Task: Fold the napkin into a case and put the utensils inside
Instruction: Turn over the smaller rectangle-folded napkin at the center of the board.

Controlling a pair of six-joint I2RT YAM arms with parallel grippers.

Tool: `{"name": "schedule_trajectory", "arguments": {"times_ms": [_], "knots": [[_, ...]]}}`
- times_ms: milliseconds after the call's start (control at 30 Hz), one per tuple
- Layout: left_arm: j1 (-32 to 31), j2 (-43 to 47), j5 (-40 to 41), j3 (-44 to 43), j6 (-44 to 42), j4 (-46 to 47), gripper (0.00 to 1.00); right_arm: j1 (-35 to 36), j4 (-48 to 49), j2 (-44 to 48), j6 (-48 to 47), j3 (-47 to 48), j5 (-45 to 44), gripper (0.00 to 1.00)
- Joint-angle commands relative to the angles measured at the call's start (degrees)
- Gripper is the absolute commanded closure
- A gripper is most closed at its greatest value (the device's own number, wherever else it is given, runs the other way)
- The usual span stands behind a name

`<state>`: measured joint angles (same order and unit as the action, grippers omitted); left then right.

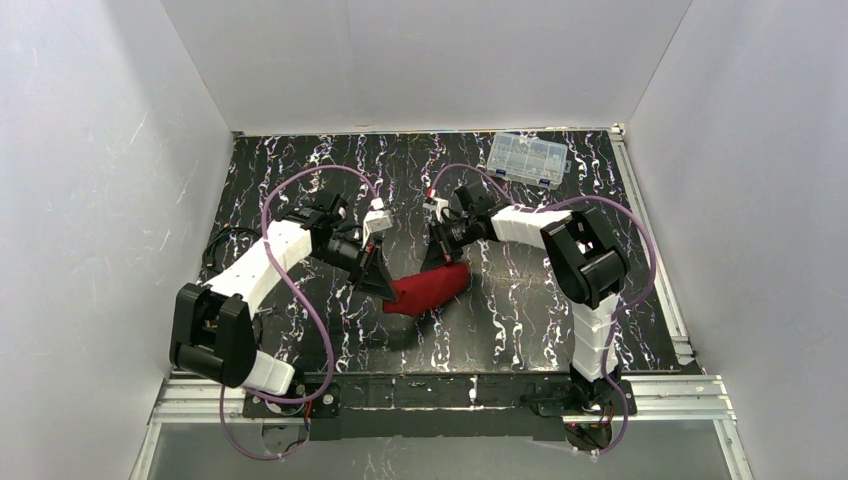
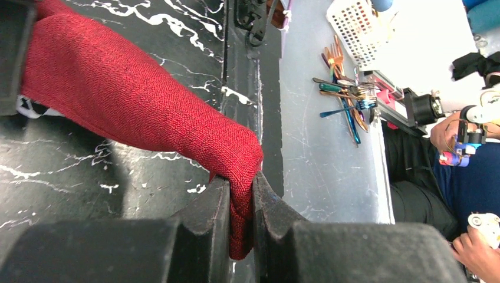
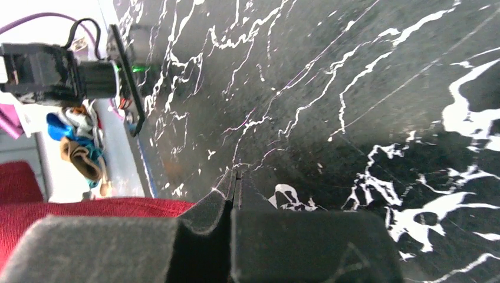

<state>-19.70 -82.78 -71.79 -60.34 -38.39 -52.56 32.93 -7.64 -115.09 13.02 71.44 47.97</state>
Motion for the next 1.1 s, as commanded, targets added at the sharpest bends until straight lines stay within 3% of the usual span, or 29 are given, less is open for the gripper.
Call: {"name": "schedule_trajectory", "arguments": {"times_ms": [0, 167, 233, 500, 767, 1067], "knots": [[2.92, 0.19, -0.2, -1.48, -3.4, -1.84, 1.0, -0.69, -2.87, -1.72, -5.17, 0.44, 7.63, 0.99], [5.57, -1.87, 0.89, -3.16, -5.66, -3.16, 1.0, -0.8, -3.44, -3.9, -5.5, 1.61, 14.26, 0.99], [6.47, -2.16, 1.88, -3.28, -7.05, -3.34, 1.0, -1.13, -8.3, -3.67, -7.39, 2.21, 13.99, 0.99], [7.58, -5.44, 7.13, 2.82, 0.24, 8.07, 1.0, -4.5, -13.43, 0.84, -6.0, -2.2, 3.05, 0.99], [7.71, -6.13, 15.12, 10.83, 15.56, 23.56, 1.0, -5.46, -20.36, -1.89, -5.65, 4.54, -14.59, 0.99], [7.9, -12.5, 22.05, 6.23, 25.23, 23.46, 1.0, -5.56, -20.63, 3.98, -2.49, 10.69, -41.38, 0.9]]}}
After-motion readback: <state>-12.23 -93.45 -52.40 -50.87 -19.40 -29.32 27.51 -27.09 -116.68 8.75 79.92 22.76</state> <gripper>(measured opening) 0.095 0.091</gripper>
